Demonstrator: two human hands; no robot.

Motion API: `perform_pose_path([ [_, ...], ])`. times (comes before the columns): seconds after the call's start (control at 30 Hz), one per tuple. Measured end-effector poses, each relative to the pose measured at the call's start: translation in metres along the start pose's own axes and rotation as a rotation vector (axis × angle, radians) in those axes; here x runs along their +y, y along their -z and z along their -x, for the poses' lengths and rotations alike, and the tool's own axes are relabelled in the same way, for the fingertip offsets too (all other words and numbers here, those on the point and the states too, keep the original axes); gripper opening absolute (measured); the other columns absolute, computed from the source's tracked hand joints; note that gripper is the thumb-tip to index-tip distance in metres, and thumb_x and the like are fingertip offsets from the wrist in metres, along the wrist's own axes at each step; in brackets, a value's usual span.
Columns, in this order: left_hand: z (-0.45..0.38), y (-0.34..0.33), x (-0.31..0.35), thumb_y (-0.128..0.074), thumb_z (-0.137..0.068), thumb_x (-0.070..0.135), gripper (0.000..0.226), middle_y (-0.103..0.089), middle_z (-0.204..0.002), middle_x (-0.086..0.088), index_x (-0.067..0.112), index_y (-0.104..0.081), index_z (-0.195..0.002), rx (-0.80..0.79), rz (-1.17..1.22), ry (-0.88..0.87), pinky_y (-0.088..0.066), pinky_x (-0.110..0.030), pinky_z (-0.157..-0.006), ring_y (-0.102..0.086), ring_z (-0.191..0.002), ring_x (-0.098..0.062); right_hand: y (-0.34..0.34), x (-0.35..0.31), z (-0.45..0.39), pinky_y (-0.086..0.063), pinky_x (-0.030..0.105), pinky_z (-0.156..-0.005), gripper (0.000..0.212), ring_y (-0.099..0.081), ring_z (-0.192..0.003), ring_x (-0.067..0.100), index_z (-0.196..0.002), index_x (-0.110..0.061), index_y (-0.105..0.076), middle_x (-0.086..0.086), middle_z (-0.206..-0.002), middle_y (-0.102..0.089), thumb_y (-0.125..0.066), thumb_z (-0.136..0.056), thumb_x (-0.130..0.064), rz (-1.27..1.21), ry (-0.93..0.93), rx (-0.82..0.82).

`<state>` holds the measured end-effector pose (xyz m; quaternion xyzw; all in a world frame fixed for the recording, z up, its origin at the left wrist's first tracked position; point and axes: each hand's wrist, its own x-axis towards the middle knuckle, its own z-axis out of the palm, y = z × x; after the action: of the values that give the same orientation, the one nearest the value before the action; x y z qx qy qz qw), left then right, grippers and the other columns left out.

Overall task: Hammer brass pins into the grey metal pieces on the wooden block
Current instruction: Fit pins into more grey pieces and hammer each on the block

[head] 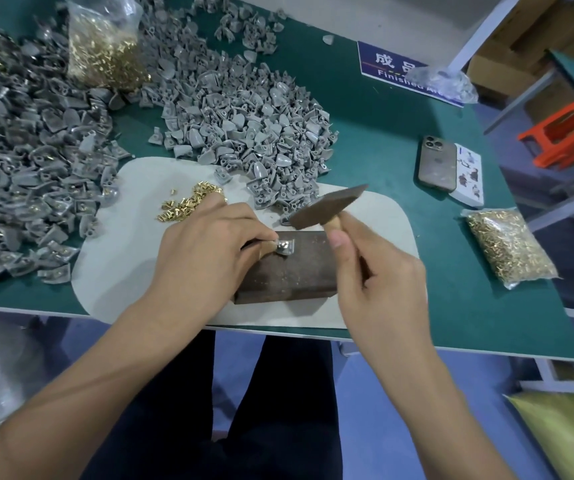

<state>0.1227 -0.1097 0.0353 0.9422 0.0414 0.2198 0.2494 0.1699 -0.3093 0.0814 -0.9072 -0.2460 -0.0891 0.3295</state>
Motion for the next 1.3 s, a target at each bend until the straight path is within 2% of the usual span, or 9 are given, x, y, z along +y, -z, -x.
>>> perform_pose_path([
  [0.13, 0.0, 0.0, 0.001, -0.072, -0.085, 0.042, 0.011, -0.066, -0.085, 0.018, 0.036, -0.078, -0.092, 0.001, -0.003, -0.007, -0.041, -0.03, -0.053, -0.051, -0.086, -0.017, 0.001, -0.001, 0.0, -0.04, 0.031, -0.055, 0.031, -0.035, -0.06, 0.012, -0.118, -0.033, -0.07, -0.017, -0.057, -0.039, -0.045, -0.105, -0.046, 0.13, 0.022, -0.025],
  [0.23, 0.0, 0.0, 0.001, -0.073, -0.085, 0.042, 0.01, -0.066, -0.084, 0.019, 0.036, -0.078, -0.091, 0.006, 0.006, -0.005, -0.042, -0.03, -0.052, -0.051, -0.085, -0.016, 0.001, 0.0, 0.0, -0.044, 0.024, -0.06, 0.032, -0.042, -0.059, 0.002, -0.117, -0.028, -0.073, -0.02, -0.067, -0.051, -0.047, -0.106, -0.041, 0.02, 0.006, 0.04],
  [0.37, 0.0, -0.001, 0.0, -0.076, -0.084, 0.04, 0.008, -0.066, -0.085, 0.019, 0.036, -0.078, -0.091, 0.01, -0.001, -0.013, -0.043, -0.03, -0.051, -0.052, -0.086, -0.017, -0.002, -0.002, 0.003, -0.043, 0.036, -0.058, 0.029, -0.047, -0.065, 0.022, -0.115, -0.032, -0.069, -0.01, -0.066, -0.047, -0.044, -0.106, -0.045, 0.168, -0.011, -0.069],
  [0.5, 0.0, -0.001, -0.001, -0.073, -0.084, 0.044, 0.01, -0.066, -0.084, 0.018, 0.036, -0.078, -0.09, 0.021, -0.006, -0.021, -0.037, -0.026, -0.053, -0.051, -0.085, -0.015, -0.002, -0.009, 0.007, -0.049, 0.039, -0.059, 0.035, -0.061, -0.073, 0.029, -0.123, -0.032, -0.068, -0.003, -0.081, -0.068, -0.042, -0.105, -0.046, 0.132, -0.026, -0.066],
  [0.63, -0.001, 0.0, -0.001, -0.072, -0.084, 0.045, 0.011, -0.066, -0.084, 0.019, 0.037, -0.077, -0.089, 0.02, -0.005, -0.03, -0.04, -0.028, -0.053, -0.051, -0.084, -0.015, 0.0, -0.005, 0.004, -0.048, 0.037, -0.061, 0.032, -0.054, -0.068, 0.016, -0.122, -0.031, -0.069, -0.007, -0.08, -0.066, -0.043, -0.106, -0.044, 0.082, -0.052, 0.027],
  [0.77, -0.001, 0.001, 0.0, -0.075, -0.083, 0.042, 0.01, -0.066, -0.084, 0.018, 0.036, -0.078, -0.09, 0.018, -0.024, -0.02, -0.041, -0.028, -0.054, -0.053, -0.086, -0.016, -0.001, -0.007, 0.007, -0.047, 0.037, -0.06, 0.033, -0.061, -0.076, 0.027, -0.122, -0.035, -0.067, -0.003, -0.083, -0.069, -0.042, -0.105, -0.047, 0.168, -0.024, -0.127],
  [0.9, -0.001, 0.001, -0.001, -0.07, -0.085, 0.045, 0.012, -0.066, -0.085, 0.02, 0.037, -0.077, -0.09, 0.008, -0.014, -0.021, -0.043, -0.03, -0.055, -0.054, -0.088, -0.017, 0.008, 0.008, 0.002, -0.043, 0.034, -0.06, 0.032, -0.054, -0.075, 0.017, -0.124, -0.039, -0.064, -0.007, -0.083, -0.062, -0.042, -0.104, -0.051, 0.158, -0.099, 0.066],
  [1.13, -0.002, 0.001, -0.001, -0.066, -0.085, 0.049, 0.016, -0.066, -0.085, 0.021, 0.038, -0.077, -0.09, 0.0, -0.009, -0.012, -0.047, -0.032, -0.056, -0.054, -0.088, -0.016, -0.009, 0.05, -0.003, -0.036, 0.039, -0.076, 0.042, -0.052, -0.108, 0.035, -0.144, -0.024, -0.051, 0.01, -0.123, -0.051, -0.045, -0.103, -0.014, 0.562, -0.458, -0.071],
  [1.3, -0.001, 0.0, -0.001, -0.069, -0.086, 0.046, 0.013, -0.065, -0.087, 0.02, 0.038, -0.076, -0.092, -0.006, -0.007, -0.001, -0.041, -0.029, -0.057, -0.053, -0.09, -0.015, -0.004, 0.046, -0.007, -0.034, 0.045, -0.09, 0.031, -0.048, -0.109, 0.036, -0.128, -0.025, -0.066, 0.009, -0.118, -0.061, -0.049, -0.103, -0.029, 0.578, -0.37, -0.019],
])
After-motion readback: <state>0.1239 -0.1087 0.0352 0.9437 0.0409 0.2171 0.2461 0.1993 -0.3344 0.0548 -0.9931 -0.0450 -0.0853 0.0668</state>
